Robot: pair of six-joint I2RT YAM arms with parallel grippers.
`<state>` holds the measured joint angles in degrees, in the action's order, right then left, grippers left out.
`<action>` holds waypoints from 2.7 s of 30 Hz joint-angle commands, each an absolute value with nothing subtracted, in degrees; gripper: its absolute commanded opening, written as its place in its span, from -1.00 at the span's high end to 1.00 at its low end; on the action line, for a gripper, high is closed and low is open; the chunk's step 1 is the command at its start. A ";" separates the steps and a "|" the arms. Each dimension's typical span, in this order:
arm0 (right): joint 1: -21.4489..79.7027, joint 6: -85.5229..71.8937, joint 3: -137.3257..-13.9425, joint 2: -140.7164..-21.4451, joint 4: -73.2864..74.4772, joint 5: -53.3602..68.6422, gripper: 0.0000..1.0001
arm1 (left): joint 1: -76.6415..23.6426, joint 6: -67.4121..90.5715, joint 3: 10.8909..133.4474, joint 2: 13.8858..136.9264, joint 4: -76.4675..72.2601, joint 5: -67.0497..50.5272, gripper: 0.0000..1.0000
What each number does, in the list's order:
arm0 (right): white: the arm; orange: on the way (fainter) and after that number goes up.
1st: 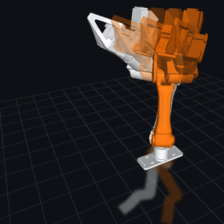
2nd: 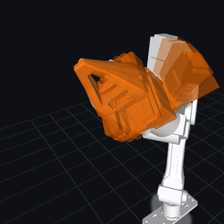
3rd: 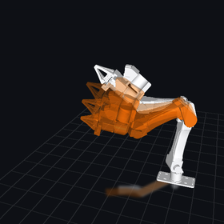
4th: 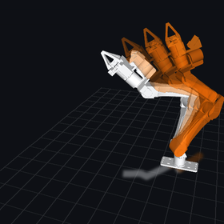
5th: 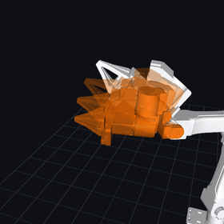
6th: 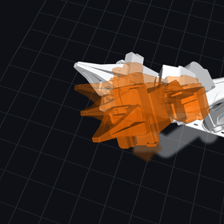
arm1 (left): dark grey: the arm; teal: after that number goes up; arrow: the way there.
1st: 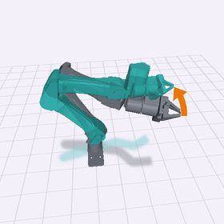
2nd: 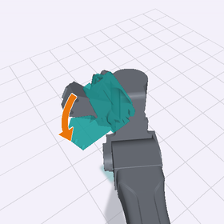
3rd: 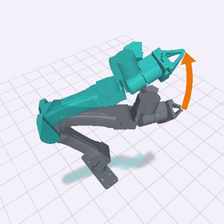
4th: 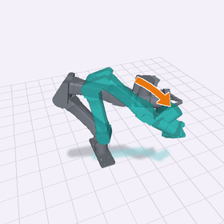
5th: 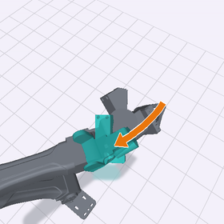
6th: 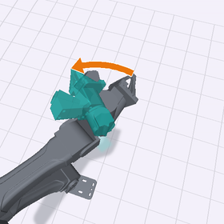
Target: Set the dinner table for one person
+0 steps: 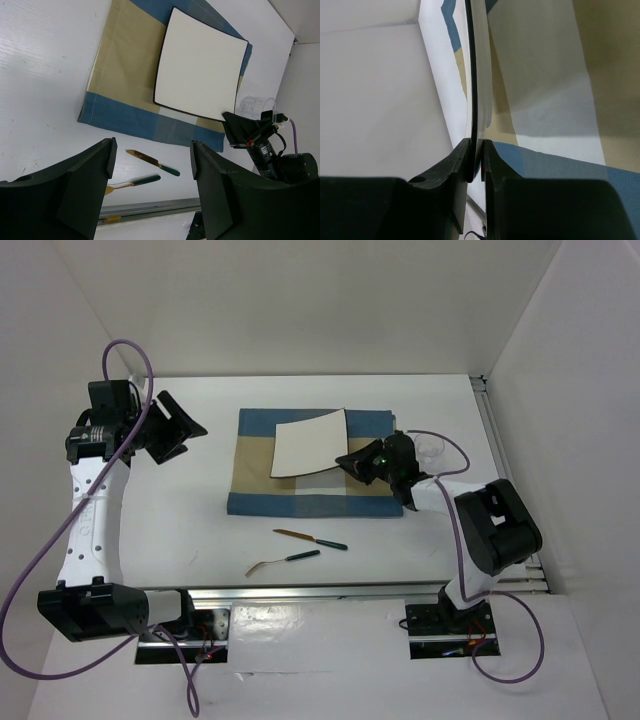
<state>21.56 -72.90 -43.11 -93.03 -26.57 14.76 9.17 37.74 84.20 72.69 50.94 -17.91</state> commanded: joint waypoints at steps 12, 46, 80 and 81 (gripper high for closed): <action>20.74 -73.65 -42.80 -92.90 -39.82 18.19 1.00 | 8.96 37.71 84.29 73.12 49.39 -18.90 -0.55; 23.64 -60.82 -53.00 -96.68 -3.35 6.59 -0.75 | 8.96 38.76 79.98 71.54 47.20 -19.95 -0.55; -3.48 -28.13 -85.61 -87.98 42.63 -7.49 -0.70 | -20.29 32.87 79.19 79.88 47.11 1.05 -1.00; -5.17 -27.60 -85.61 -88.94 42.10 -5.47 -0.63 | -21.43 32.87 78.67 79.89 47.11 1.84 -1.00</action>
<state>-0.86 -31.03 -86.43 -88.77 39.44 -11.73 -18.96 34.74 77.54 79.13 44.77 -3.70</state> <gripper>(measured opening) 0.829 0.999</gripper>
